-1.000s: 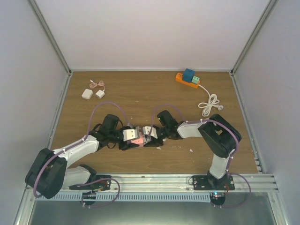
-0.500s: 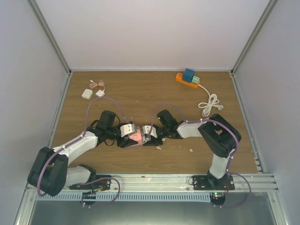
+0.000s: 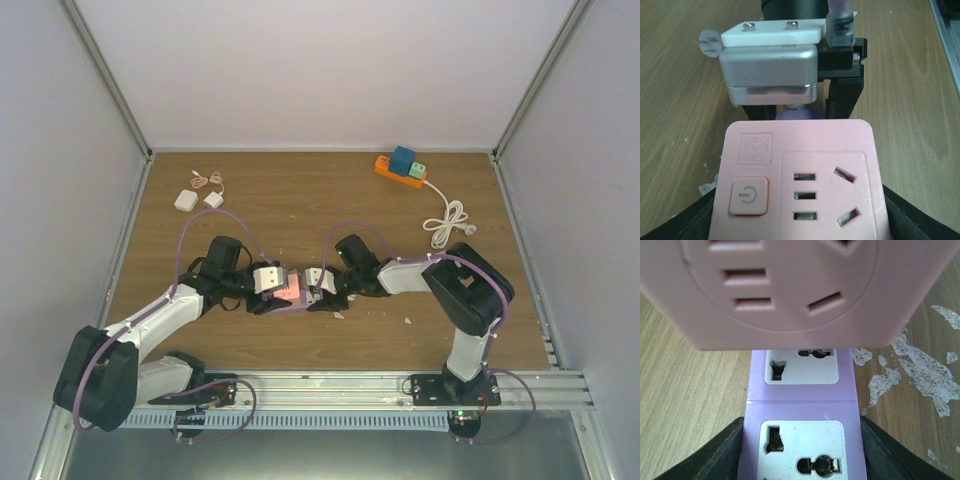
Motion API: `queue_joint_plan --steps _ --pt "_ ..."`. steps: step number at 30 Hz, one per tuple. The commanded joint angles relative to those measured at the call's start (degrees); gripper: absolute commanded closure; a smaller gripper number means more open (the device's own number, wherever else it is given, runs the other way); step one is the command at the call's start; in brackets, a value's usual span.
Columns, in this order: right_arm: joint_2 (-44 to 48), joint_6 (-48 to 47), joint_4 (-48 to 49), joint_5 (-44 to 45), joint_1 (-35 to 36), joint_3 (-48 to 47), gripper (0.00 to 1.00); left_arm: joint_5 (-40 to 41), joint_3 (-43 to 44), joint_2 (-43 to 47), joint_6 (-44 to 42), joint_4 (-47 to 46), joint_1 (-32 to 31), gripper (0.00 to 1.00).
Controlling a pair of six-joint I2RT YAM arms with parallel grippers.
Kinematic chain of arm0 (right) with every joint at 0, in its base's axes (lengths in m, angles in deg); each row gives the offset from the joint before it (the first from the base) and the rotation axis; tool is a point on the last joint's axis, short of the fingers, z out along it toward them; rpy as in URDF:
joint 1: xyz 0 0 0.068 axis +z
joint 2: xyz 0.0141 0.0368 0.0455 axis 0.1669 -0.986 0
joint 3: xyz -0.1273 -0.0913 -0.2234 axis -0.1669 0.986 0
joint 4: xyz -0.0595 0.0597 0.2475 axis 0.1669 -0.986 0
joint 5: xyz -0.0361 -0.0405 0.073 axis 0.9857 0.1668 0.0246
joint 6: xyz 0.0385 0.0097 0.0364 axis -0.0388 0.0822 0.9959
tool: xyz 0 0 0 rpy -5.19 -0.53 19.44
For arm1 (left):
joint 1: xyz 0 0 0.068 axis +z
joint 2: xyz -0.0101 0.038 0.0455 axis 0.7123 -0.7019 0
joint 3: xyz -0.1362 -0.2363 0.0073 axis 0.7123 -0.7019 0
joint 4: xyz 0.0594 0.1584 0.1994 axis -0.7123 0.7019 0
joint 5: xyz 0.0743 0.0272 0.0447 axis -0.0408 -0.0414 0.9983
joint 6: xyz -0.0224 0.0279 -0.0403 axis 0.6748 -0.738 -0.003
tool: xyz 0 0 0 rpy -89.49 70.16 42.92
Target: Pull the plug off the socket
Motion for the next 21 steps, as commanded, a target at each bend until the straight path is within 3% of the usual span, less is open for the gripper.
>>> queue_joint_plan --steps 1,7,11,21 --pt "-0.57 -0.29 -1.75 1.91 -0.3 -0.11 0.91 0.65 1.22 2.19 -2.44 1.85 0.42 0.6" --pt "-0.08 -0.62 -2.63 1.5 -0.26 -0.4 0.86 3.43 6.47 3.19 -3.63 9.21 2.03 0.6" --pt "-0.24 -0.63 -2.49 1.17 -0.29 -0.18 0.77 10.61 12.29 2.36 -5.74 14.05 3.24 0.6" --pt "-0.86 -0.04 -3.38 1.35 -0.46 -0.75 0.48 20.96 37.82 -6.59 -16.18 35.56 11.1 0.59"
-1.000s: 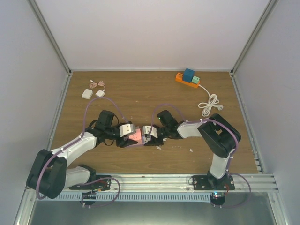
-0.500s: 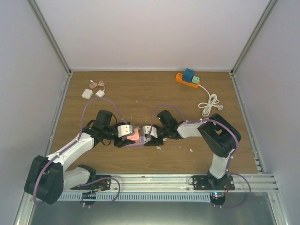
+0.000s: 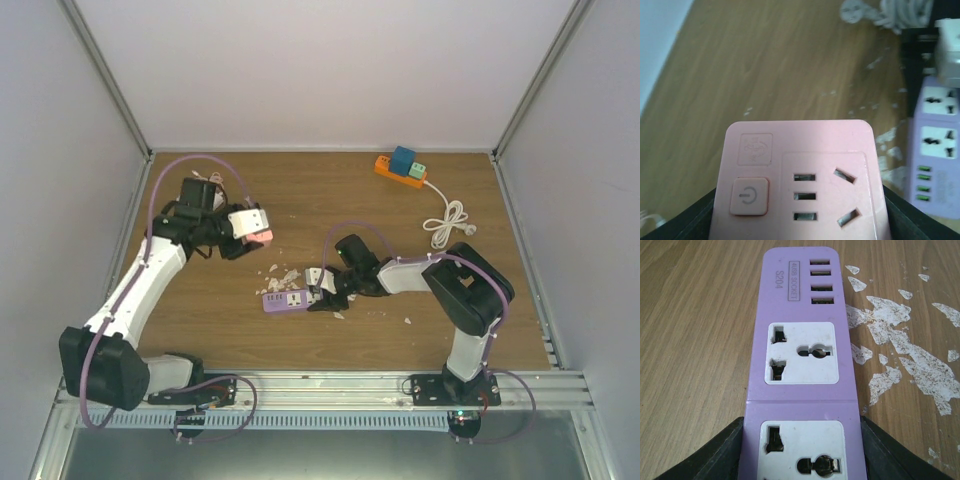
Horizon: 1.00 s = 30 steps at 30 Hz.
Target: Pull the plug off the socket
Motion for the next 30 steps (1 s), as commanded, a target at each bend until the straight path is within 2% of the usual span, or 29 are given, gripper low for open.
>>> queue_joint_plan --steps 1,11,20,25,30 --pt "-0.78 -0.02 -2.51 1.34 -0.39 -0.47 0.46 6.26 12.18 -3.67 -7.31 11.32 2.7 0.59" --pt "-0.46 -0.28 -3.63 0.79 -0.52 -1.02 0.33 20.79 28.31 -13.25 -19.41 25.39 5.44 0.59" --pt "0.58 -0.36 -3.71 0.62 -0.74 -1.06 0.29 36.93 34.07 -22.48 -32.39 27.87 9.44 0.59" --pt "0.56 -0.42 -3.98 0.44 -0.89 -1.16 0.29 45.47 34.38 -27.33 -38.47 24.77 12.03 0.59" --pt "0.64 -0.37 -4.37 -0.13 -1.06 -1.3 0.29 48.22 38.63 -32.31 -41.2 25.93 13.99 0.58"
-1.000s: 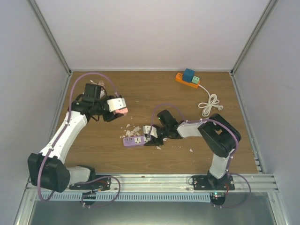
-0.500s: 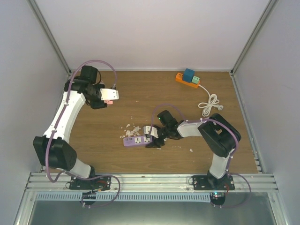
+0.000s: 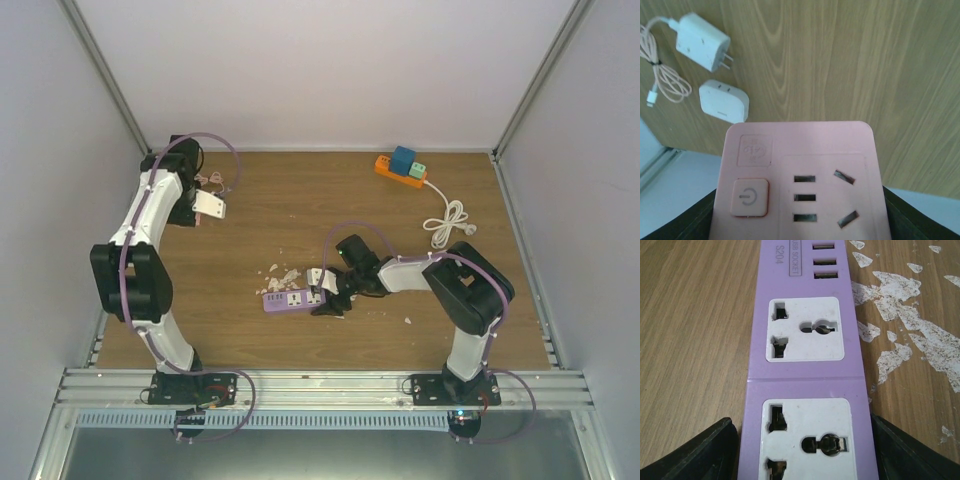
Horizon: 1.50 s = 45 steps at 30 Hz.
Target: Pull the plug off the socket
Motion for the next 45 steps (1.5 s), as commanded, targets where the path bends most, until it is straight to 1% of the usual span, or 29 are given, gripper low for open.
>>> queue_joint_plan --steps 1,8,14,24,31,35,41,45 --pt "0.75 -0.28 -0.74 -0.93 -0.55 -0.95 0.29 6.52 5.04 -3.84 -5.17 0.04 1.56 0.57" --pt "0.83 -0.39 -1.08 -0.84 -0.6 -1.26 0.29 12.07 5.1 -9.62 -10.34 -3.81 3.76 0.56" --pt "0.5 0.16 -1.08 -1.89 -0.83 -1.67 0.29 12.52 5.06 -13.25 -10.61 -6.51 3.87 0.56" --pt "0.19 0.55 -1.08 -1.98 -1.0 -1.91 0.29 14.28 4.49 -19.53 -11.03 -12.29 4.06 0.53" --pt "-0.38 0.8 -1.09 -2.26 -1.18 -2.1 0.29 15.11 2.91 -21.3 -12.35 -15.37 4.29 0.51" --pt "-0.39 0.88 -1.09 -2.42 -1.24 -2.22 0.29 17.09 2.55 -22.65 -13.22 -17.15 4.83 0.48" --pt "-0.36 0.99 -2.22 -2.4 -1.23 -2.26 0.29 17.57 1.56 -22.88 -13.15 -17.86 4.93 0.37" --pt "-0.3 1.01 -2.31 -2.53 -1.26 -2.32 0.29 17.84 0.73 -22.82 -12.81 -18.31 4.89 0.35"
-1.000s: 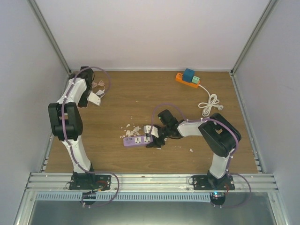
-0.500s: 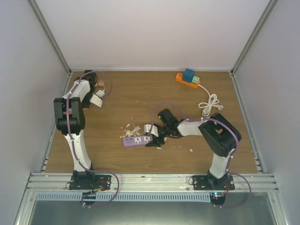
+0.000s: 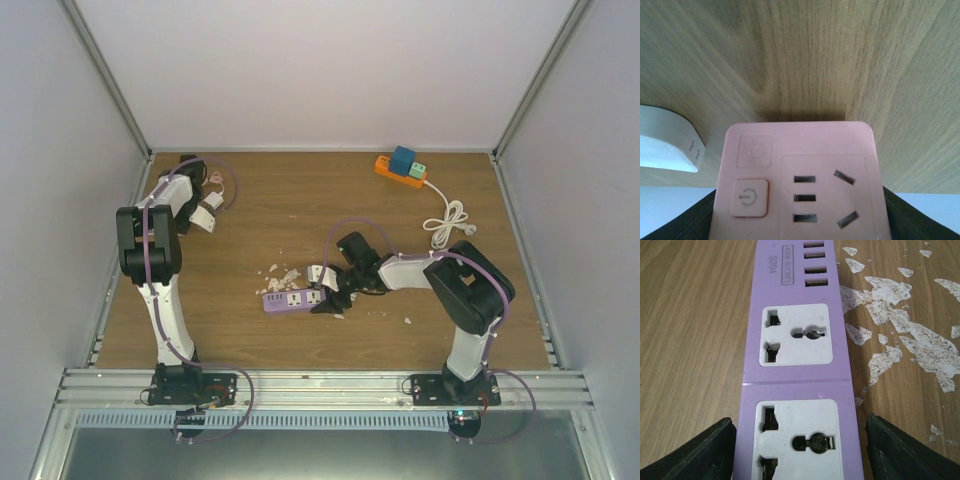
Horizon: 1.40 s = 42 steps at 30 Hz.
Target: Pull the plug off the socket
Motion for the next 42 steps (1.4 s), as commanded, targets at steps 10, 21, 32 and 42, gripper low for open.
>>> queue_joint_plan --steps 10,21,32,42 --pt "0.03 0.3 -0.82 -1.22 -0.35 -1.1 0.29 1.04 -1.49 1.58 0.02 -1.46 0.34 0.01" --pt "0.58 0.29 -0.93 -1.67 -0.4 -1.18 0.27 -10.15 0.21 11.24 6.55 2.45 0.26 0.01" --pt "1.89 0.08 -1.97 0.97 0.2 -2.4 0.16 -32.47 -0.02 24.0 26.19 -0.77 0.18 0.01" --pt "0.79 -2.1 -6.23 6.08 2.99 -6.17 0.15 -53.43 -5.14 37.19 51.49 -10.08 0.52 0.01"
